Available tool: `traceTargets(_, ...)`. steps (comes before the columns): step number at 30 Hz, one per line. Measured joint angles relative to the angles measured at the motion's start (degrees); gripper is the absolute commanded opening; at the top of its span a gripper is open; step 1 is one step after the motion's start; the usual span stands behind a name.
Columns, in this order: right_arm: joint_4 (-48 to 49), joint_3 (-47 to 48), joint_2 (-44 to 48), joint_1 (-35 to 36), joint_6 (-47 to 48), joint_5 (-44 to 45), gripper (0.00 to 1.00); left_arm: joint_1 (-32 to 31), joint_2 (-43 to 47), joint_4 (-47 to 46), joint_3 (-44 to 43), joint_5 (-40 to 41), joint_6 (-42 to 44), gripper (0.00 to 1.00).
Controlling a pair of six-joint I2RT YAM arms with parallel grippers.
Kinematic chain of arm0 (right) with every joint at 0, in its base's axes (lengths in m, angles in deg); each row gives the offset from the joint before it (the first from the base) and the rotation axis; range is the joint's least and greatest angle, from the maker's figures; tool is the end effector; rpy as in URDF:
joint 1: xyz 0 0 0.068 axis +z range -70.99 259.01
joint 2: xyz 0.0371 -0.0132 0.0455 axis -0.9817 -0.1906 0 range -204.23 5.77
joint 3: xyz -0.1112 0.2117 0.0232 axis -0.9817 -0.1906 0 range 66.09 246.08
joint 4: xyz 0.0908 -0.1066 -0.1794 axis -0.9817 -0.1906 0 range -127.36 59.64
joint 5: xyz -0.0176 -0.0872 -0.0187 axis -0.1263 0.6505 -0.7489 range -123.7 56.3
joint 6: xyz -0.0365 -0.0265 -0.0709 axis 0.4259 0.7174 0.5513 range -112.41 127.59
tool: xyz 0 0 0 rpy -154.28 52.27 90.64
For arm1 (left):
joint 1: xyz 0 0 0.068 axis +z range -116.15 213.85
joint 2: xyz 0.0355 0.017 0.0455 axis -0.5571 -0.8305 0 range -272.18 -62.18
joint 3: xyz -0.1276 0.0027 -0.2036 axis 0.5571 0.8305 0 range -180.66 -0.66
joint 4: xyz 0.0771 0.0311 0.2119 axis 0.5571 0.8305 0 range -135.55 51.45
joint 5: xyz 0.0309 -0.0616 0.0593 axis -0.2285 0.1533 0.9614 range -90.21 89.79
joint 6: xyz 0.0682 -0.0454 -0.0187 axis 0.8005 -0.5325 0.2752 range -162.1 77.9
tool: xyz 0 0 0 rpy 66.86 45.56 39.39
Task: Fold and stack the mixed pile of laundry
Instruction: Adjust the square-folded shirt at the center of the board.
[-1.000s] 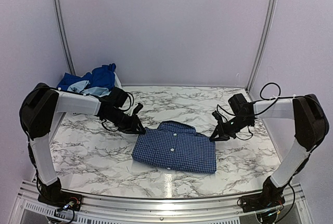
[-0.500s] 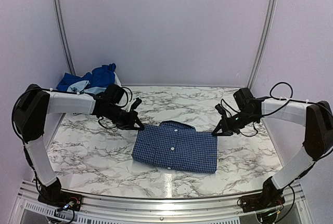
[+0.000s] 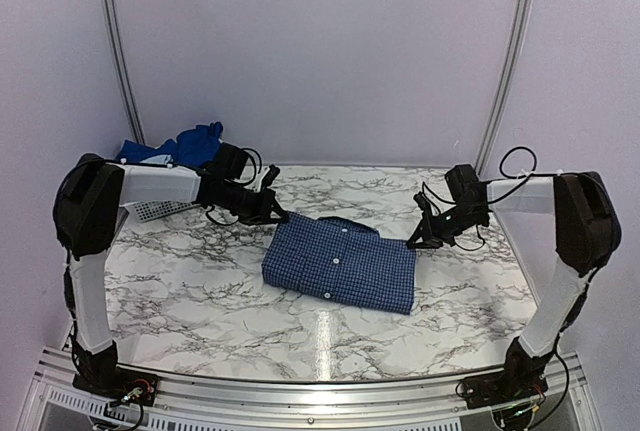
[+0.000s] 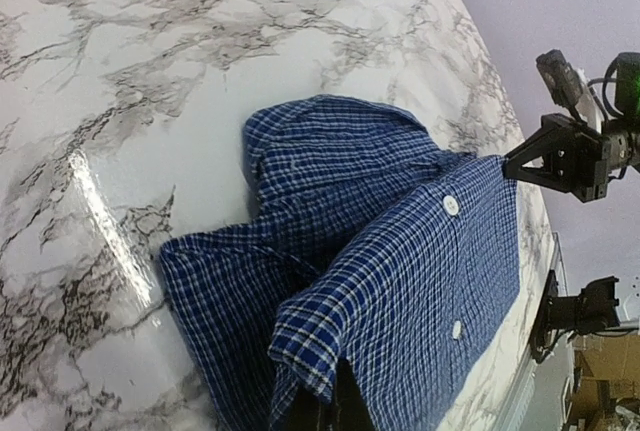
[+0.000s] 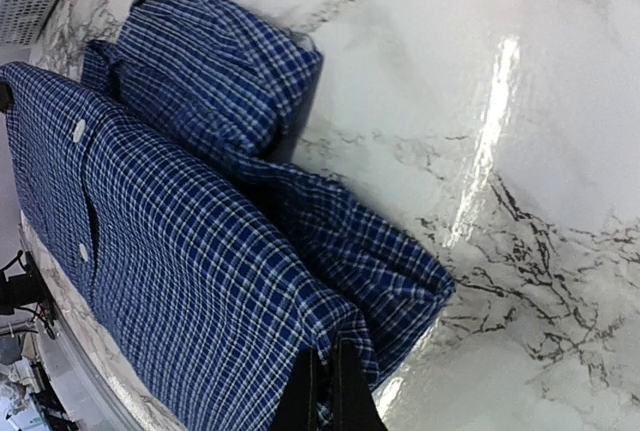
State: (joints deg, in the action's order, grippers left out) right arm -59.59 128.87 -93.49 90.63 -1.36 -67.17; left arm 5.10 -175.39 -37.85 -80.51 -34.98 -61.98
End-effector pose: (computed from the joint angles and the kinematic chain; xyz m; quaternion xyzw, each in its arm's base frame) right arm 0.3015 0.1034 0.1416 -0.0823 0.9346 0.3129 0.1479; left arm 0.3474 -0.2386 0.1722 0.1906 0.8564 -0.4107 0.2483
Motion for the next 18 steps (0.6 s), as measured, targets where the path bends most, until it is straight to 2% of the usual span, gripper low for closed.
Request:
traceTargets(5, 2.1, 1.5, -8.3, -0.3, 0.3, 1.0, 0.0, 0.0, -10.4, -1.1, -5.4, 0.5, -0.8, 0.0)
traceTargets(9, 2.7, 4.8, -11.9, -0.5, 1.0, 0.5, 0.0, 0.0, -13.0, -1.2, -5.2, 0.3, -0.7, 0.0)
traceTargets(12, 4.0, 6.0, -13.0, -0.2, 1.8, 0.2, 0.0, -0.1, -11.4, -1.9, -1.9, 0.3, -0.5, 0.0)
traceTargets(18, 6.2, 1.4, -10.4, 3.0, 3.2, -1.3, 0.0, -2.4, 1.2, -2.0, 15.0, 0.3, -0.3, 0.0)
